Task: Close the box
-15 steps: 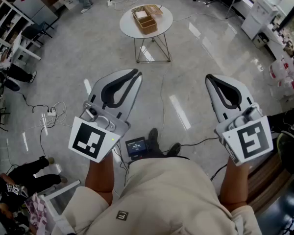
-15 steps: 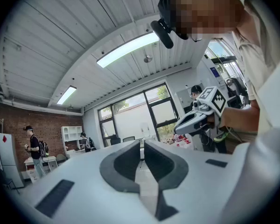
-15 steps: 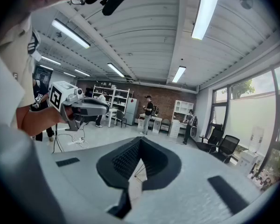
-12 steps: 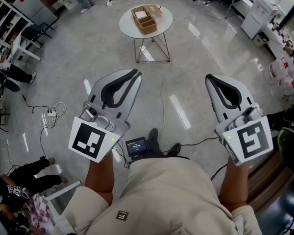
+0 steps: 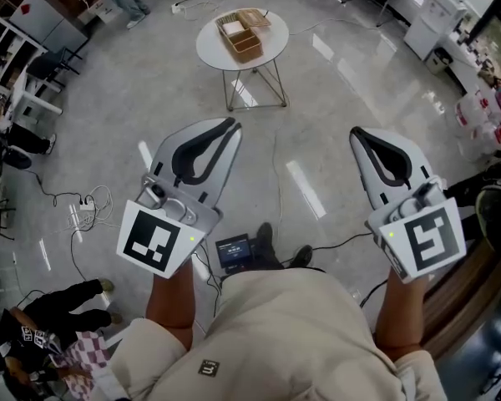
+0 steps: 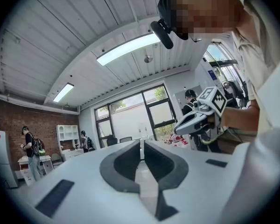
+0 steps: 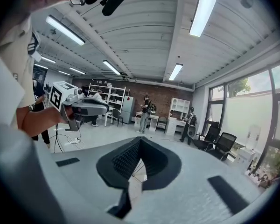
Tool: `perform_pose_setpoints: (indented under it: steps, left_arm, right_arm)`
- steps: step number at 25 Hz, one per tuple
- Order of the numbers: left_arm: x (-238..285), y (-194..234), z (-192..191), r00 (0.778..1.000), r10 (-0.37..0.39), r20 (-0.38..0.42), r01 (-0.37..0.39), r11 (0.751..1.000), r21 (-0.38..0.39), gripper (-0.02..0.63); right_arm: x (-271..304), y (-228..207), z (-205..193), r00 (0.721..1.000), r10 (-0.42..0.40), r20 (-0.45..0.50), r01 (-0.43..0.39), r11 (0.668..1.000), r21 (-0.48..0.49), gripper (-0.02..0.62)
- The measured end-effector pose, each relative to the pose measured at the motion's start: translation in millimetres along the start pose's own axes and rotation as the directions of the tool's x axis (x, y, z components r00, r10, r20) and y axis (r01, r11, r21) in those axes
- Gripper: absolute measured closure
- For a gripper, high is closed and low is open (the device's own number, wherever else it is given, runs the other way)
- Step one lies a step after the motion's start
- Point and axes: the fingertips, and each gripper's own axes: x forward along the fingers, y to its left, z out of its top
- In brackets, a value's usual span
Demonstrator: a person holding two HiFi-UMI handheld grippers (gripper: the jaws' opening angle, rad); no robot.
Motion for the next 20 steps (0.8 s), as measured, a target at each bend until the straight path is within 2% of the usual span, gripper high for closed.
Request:
perform_pose_setpoints:
  steps: [6, 14, 20]
  left_arm:
    - [9.7, 46.8, -12.7, 1.0, -0.026, 0.013, 0.026, 1.0, -0.007, 0.584]
    - [11.9, 115.7, -20.5, 0.997, -0.06, 0.046, 0.061, 0.998, -0.01, 0.584]
    - [14.3, 150.7, -39.0, 0.996, -0.068, 0.059, 0.069, 0.997, -0.026, 0.584]
  right_arm:
    - [43.4, -3.1, 10.0, 1.0, -0.029, -0.009, 0.029, 0.999, 0.014, 0.604]
    - [100.6, -0.6, 47.1, 0.997, -0.07, 0.031, 0.069, 0.997, 0.036, 0.603]
    - [138.2, 4.4, 53.6, 0.997, -0.078, 0.017, 0.078, 0.997, 0.026, 0.601]
